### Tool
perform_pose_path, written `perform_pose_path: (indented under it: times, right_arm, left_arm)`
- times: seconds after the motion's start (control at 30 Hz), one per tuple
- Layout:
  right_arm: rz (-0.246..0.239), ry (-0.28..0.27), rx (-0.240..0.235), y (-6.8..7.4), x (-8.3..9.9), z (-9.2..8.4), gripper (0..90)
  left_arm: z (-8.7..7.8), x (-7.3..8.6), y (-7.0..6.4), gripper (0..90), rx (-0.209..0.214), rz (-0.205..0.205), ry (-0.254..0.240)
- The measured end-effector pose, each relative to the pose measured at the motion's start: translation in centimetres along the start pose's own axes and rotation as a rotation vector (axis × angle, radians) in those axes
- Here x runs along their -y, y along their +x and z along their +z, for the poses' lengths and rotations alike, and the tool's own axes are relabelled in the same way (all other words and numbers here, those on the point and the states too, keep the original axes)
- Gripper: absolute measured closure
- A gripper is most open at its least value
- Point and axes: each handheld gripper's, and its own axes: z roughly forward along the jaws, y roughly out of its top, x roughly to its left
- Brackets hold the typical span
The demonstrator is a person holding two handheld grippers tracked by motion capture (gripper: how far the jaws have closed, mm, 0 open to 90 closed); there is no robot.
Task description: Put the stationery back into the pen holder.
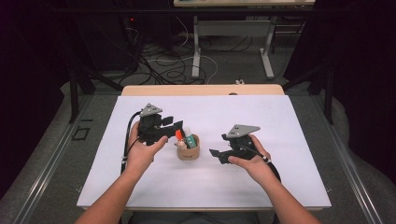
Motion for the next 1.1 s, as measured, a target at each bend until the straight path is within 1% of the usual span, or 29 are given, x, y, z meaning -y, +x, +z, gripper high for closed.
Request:
perform_pose_path:
  times: [0.07, 0.1, 0.23, 0.3, 0.37, 0.43, 0.5, 0.53, 0.57, 0.6, 0.7, 0.77, 0.83, 0.97, 1.1]
  right_arm:
    - [0.014, 0.002, 0.009, -0.1, 0.1, -0.1, 23.7]
    - [0.012, 0.002, 0.018, -0.2, 0.1, -0.1, 23.4]
    - [0.018, -0.001, 0.043, -0.5, 0.1, -0.2, 21.7]
    - [0.033, 0.000, 0.053, -0.6, 0.1, -0.3, 20.3]
    - [0.041, 0.003, 0.069, -0.8, 0.2, -0.4, 18.5]
    - [0.053, 0.007, 0.074, -1.0, 0.2, -0.4, 16.3]
    - [0.062, 0.015, 0.089, -1.3, 0.3, -0.5, 15.5]
    - [0.066, 0.021, 0.099, -1.4, 0.3, -0.5, 15.4]
    - [0.068, 0.016, 0.109, -1.6, 0.4, -0.6, 15.3]
    - [0.076, 0.013, 0.115, -1.7, 0.4, -0.6, 15.2]
    - [0.091, 0.013, 0.145, -2.3, 0.8, -0.7, 14.8]
    - [0.111, 0.018, 0.159, -2.8, 1.1, -0.7, 14.0]
    - [0.126, 0.017, 0.176, -3.4, 1.5, -0.8, 12.5]
    - [0.172, 0.017, 0.212, -4.3, 2.1, -1.0, 9.1]
    - [0.195, 0.012, 0.241, -5.1, 2.6, -1.2, 2.4]
  left_arm:
    - [-0.5, 0.0, 0.5, 46.3, -0.024, 0.017, -0.003]
    - [-0.7, 0.0, 0.8, 44.6, -0.035, 0.023, -0.004]
    - [-1.3, 0.5, 2.0, 38.9, -0.065, 0.021, -0.023]
    - [-1.5, 0.9, 2.7, 37.8, -0.065, 0.022, -0.026]
    - [-1.7, 1.3, 3.4, 37.0, -0.052, 0.010, -0.019]
    - [-1.9, 1.8, 3.9, 36.4, -0.060, -0.002, -0.010]
    - [-2.0, 2.3, 4.4, 34.8, -0.065, -0.005, -0.005]
    - [-2.1, 2.5, 4.7, 33.6, -0.066, -0.015, -0.002]
    - [-2.2, 2.8, 4.9, 33.3, -0.063, -0.031, -0.001]
    - [-2.3, 3.0, 5.2, 32.2, -0.062, -0.036, -0.002]
    - [-2.4, 3.9, 6.1, 25.8, -0.054, -0.075, -0.005]
    - [-2.4, 4.5, 6.6, 20.8, -0.051, -0.090, -0.010]
    - [-2.4, 5.1, 7.0, 16.3, -0.056, -0.100, -0.007]
    - [-2.3, 6.0, 7.9, 15.0, -0.080, -0.112, 0.003]
    - [-2.3, 6.6, 8.5, 7.2, -0.104, -0.120, 0.010]
